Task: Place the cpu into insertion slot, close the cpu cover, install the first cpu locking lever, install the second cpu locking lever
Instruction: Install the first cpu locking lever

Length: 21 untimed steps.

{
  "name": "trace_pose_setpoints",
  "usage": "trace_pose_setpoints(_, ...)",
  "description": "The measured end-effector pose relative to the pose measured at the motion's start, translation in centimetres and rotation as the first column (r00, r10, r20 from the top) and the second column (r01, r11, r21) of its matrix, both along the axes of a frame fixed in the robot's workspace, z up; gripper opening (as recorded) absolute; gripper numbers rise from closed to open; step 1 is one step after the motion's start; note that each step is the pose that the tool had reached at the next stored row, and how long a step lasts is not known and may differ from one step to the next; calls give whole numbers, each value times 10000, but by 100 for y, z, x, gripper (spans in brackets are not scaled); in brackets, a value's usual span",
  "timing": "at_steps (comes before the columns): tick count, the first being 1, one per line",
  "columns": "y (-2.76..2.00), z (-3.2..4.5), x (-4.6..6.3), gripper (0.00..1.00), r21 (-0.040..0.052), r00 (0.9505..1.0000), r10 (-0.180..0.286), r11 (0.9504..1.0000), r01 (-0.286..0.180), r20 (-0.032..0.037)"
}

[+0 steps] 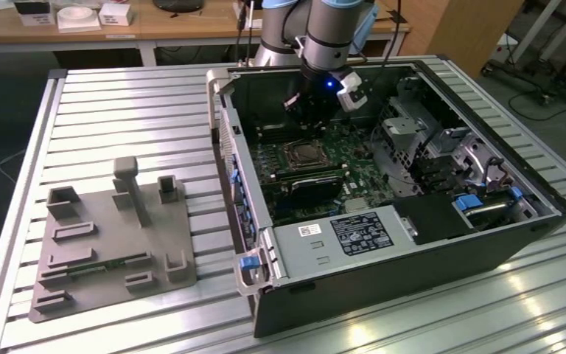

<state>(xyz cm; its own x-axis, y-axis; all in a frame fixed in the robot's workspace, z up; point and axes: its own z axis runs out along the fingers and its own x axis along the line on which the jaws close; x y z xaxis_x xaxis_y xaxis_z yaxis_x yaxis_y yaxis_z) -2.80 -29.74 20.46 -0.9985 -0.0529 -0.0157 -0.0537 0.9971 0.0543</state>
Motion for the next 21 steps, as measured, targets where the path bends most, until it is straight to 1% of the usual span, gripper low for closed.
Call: trace_pose_setpoints(21, 1, -28, 11, 11, -2, 10000, 23, 10000, -23, 0)
